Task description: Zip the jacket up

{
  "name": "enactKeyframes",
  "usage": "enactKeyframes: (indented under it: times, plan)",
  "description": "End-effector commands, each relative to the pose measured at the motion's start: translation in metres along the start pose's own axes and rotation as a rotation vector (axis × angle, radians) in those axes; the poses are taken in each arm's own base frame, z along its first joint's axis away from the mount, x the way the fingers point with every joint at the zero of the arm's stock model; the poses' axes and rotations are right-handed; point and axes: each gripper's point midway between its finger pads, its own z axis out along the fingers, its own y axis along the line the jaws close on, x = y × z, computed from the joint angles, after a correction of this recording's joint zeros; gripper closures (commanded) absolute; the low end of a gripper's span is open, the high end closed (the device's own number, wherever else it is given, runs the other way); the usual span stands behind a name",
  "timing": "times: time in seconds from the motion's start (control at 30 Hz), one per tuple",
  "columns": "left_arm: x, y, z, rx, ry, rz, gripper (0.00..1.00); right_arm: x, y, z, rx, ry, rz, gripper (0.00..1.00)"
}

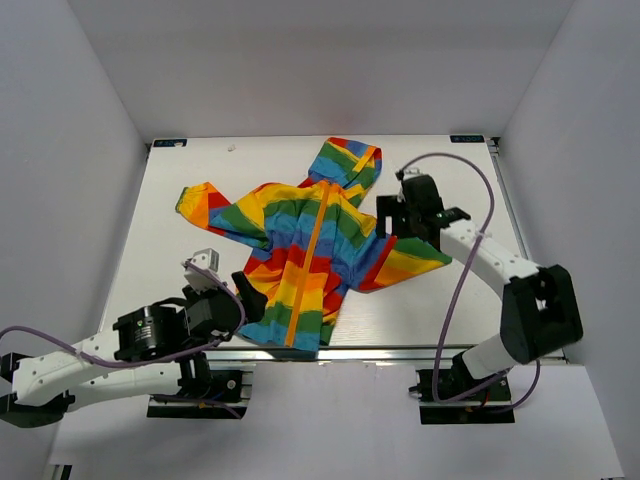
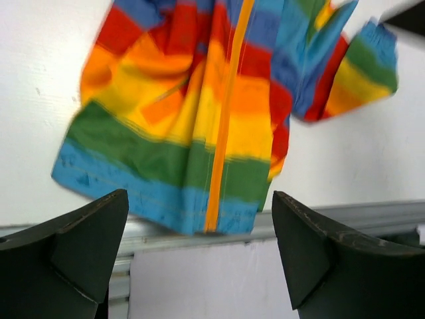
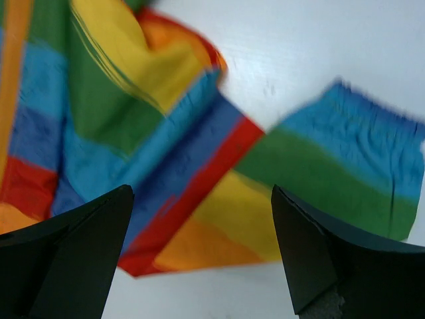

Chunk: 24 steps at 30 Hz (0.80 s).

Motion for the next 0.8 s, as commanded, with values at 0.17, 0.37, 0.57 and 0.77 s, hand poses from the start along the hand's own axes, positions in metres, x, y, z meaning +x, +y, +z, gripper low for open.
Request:
enactKeyframes:
  times: [0.17, 0.37, 0.57, 0.77]
  plan:
    - [-0.076, -0.08, 0.034, -0.094, -0.271, 0.074, 0.02, -0.005, -0.013, -0.05, 0.046, -0.138, 0.175, 0.11]
    - [-0.154, -0.04, 0.143, -0.201, -0.109, 0.032, 0.02, -0.014, -0.023, -0.082, 0.086, -0.21, 0.227, 0.11]
    - [-0.224, 0.063, 0.165, -0.335, -0.156, -0.164, 0.02, -0.023, -0.038, -0.113, 0.16, -0.273, 0.251, 0.11]
    - [-0.223, 0.12, 0.13, -0.492, -0.218, -0.218, 0.02, -0.028, -0.058, -0.138, 0.253, -0.36, 0.287, 0.11]
